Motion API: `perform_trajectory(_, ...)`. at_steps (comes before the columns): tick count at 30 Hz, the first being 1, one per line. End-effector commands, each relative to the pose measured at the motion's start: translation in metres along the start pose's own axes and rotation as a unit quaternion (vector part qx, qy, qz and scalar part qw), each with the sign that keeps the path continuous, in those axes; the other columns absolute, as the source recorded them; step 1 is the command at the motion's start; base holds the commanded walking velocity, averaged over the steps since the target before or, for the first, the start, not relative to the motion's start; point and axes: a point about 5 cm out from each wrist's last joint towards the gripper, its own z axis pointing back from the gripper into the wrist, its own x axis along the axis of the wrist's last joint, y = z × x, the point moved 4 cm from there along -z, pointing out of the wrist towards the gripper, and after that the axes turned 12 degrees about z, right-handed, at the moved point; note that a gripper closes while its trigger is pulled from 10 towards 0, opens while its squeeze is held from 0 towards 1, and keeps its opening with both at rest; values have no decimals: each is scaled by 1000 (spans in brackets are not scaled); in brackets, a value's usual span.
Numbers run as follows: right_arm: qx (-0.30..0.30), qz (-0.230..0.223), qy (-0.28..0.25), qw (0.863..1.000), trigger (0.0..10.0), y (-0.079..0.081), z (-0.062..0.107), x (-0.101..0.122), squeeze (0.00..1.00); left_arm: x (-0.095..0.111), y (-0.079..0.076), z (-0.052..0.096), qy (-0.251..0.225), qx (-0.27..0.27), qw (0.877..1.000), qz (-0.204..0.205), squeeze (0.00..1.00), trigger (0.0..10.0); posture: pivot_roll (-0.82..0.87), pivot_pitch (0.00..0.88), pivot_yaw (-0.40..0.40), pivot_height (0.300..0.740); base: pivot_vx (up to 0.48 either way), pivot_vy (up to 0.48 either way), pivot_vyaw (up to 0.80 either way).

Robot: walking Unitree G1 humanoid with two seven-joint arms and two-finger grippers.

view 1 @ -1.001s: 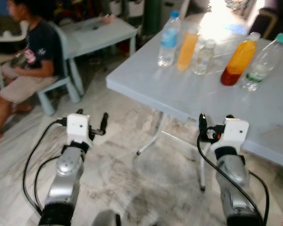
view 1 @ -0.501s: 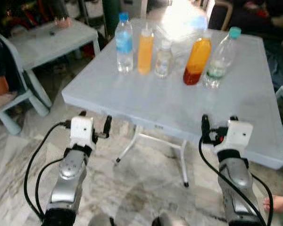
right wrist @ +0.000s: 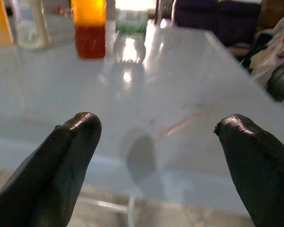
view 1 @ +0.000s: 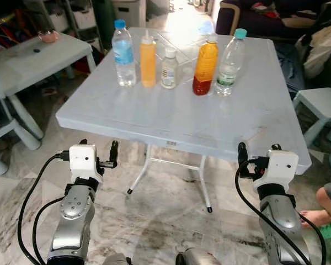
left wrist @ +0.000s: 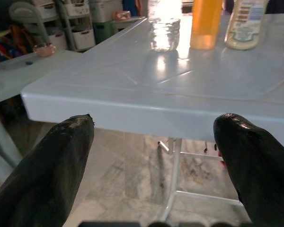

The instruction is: Restocking fridge

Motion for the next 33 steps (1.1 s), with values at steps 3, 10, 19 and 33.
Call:
perform_trajectory(3,1,0,-8,1000,10000,2,-3,6,0,2,-7,-3,3,-21,1000,-3,0,10000,-126,32,28,740,0,0,-800)
perform_trajectory(10,-2,2,-14,1000,10000,0,-7,10,0,4,-15,-4,0,-43,999,6,0,10000,-125,30,23,740,170,0,-800)
perform_trajectory(19,5,1,-13,1000,10000,3,-7,10,0,4,-16,-4,1,-47,999,8,0,10000,-122,30,19,740,348,0,-517)
perform_trajectory(33,22,13,-25,999,10000,7,-10,14,0,3,-19,-5,3,-53,999,10,0,10000,-126,32,24,740,302,0,0)
